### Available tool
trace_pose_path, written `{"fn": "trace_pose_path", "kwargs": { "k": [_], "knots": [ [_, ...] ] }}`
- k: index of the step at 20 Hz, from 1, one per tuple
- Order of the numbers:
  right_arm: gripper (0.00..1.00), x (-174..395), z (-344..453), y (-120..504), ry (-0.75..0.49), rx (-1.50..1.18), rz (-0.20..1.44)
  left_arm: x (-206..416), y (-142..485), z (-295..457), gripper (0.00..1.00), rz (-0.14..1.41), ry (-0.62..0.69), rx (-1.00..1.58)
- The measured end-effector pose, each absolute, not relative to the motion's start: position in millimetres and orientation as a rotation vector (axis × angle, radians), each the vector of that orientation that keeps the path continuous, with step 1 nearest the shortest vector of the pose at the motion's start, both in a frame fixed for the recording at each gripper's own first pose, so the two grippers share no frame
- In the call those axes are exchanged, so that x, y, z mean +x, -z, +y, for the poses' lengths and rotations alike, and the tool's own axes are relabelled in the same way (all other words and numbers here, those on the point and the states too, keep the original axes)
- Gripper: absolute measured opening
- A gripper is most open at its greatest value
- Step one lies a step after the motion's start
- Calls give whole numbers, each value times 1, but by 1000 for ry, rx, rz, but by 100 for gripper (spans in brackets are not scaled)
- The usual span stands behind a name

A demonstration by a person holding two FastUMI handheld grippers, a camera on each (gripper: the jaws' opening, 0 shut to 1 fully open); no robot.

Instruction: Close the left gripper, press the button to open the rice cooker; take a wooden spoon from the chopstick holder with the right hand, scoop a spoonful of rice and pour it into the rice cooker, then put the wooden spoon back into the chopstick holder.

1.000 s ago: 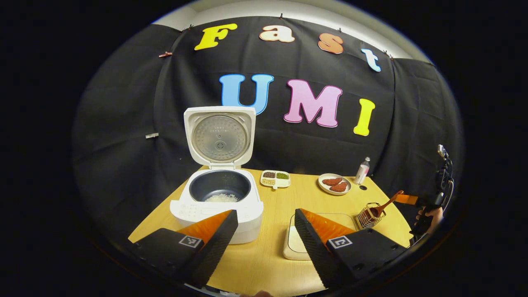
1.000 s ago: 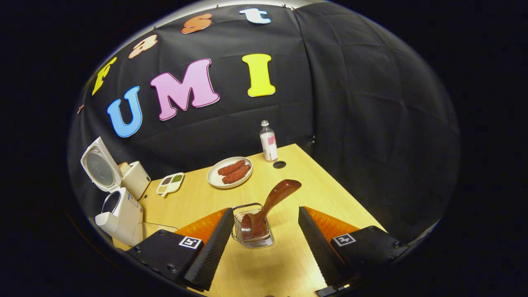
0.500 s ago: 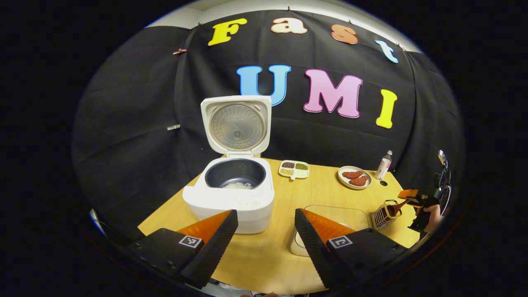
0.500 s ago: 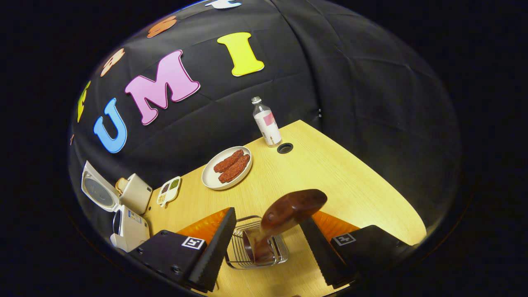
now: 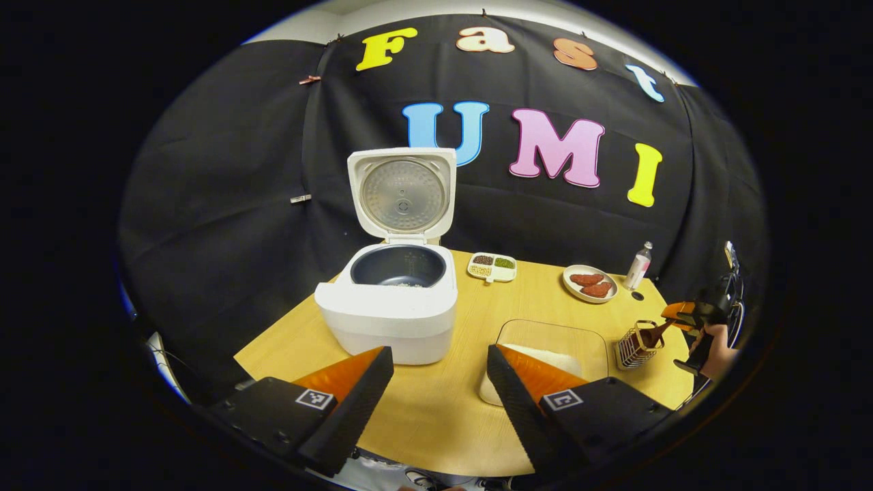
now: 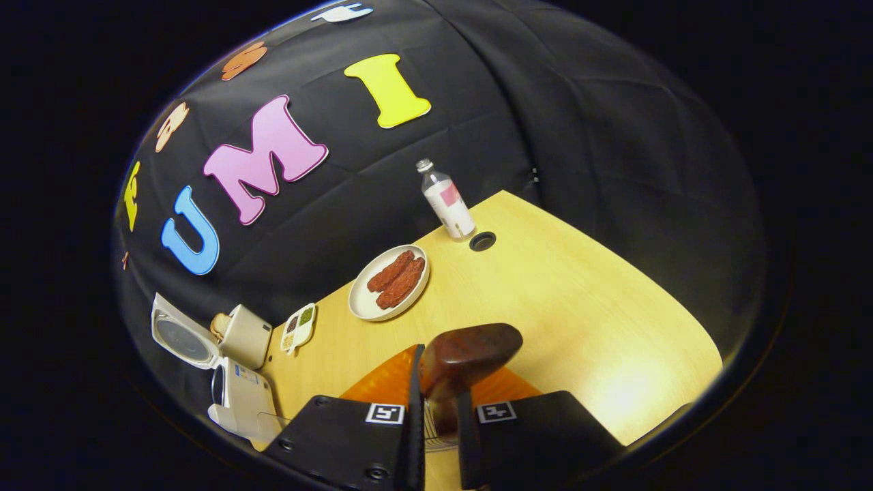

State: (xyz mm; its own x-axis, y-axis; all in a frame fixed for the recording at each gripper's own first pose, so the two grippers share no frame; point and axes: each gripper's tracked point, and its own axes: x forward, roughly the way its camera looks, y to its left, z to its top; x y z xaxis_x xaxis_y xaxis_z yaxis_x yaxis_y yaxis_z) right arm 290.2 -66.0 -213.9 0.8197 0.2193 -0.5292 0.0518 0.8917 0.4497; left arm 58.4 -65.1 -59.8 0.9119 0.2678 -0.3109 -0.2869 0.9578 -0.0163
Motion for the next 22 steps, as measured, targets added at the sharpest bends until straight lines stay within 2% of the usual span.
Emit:
{"fn": "trace_pose_path", "kwargs": {
  "k": [3, 11, 16, 17, 18, 22],
  "knots": [
    [19, 290, -66, 194, -99, 447, 557, 55, 48, -60, 95, 242, -304, -72],
    [19, 269, -58, 102, -51, 477, 409, 42, 41, -13, 95, 183, -299, -130],
    [19, 224, -1, 67, -111, 513, 392, 21, 49, 22, 95, 181, -272, -193],
    [14, 215, 12, 66, -131, 505, 395, 18, 48, 26, 95, 184, -259, -228],
    [19, 208, 26, 64, -149, 493, 395, 15, 44, 28, 95, 176, -236, -262],
    [19, 185, 75, 68, -178, 494, 406, 10, 44, 54, 95, 160, -226, -219]
  ]
}}
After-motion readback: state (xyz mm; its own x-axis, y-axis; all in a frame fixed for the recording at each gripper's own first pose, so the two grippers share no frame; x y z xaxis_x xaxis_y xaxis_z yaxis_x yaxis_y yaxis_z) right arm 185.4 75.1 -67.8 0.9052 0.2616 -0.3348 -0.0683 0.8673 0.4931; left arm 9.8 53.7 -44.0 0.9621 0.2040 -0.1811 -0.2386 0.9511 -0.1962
